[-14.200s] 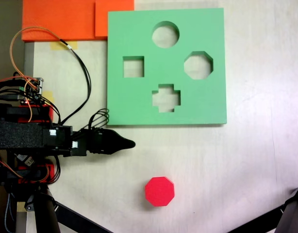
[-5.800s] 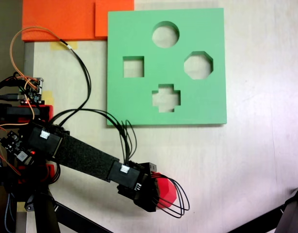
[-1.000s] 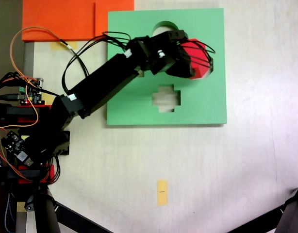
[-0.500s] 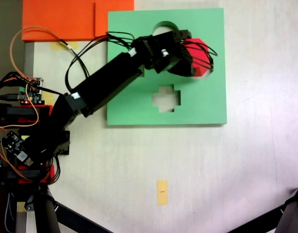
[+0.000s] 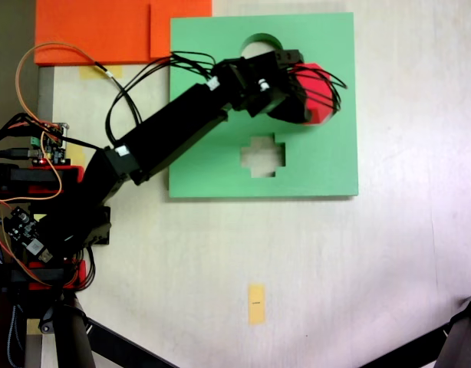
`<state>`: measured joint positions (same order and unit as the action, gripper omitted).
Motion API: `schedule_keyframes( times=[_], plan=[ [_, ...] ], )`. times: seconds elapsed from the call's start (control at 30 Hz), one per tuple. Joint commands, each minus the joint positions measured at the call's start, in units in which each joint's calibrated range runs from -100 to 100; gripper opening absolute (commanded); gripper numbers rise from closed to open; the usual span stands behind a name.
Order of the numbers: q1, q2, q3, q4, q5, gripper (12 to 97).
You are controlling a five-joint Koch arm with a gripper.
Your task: Put the octagonal pillar block into the corresponding hole
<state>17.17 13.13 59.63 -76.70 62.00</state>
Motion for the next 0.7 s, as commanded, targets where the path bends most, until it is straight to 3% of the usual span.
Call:
schedule_keyframes(
  times=[0.0,0.67],
  plan=[
    [-0.4,-1.1,6.0,6.1,-0.4,42.4],
    [-0.5,4.9,6.1,6.4,-0.8,42.4]
  ],
)
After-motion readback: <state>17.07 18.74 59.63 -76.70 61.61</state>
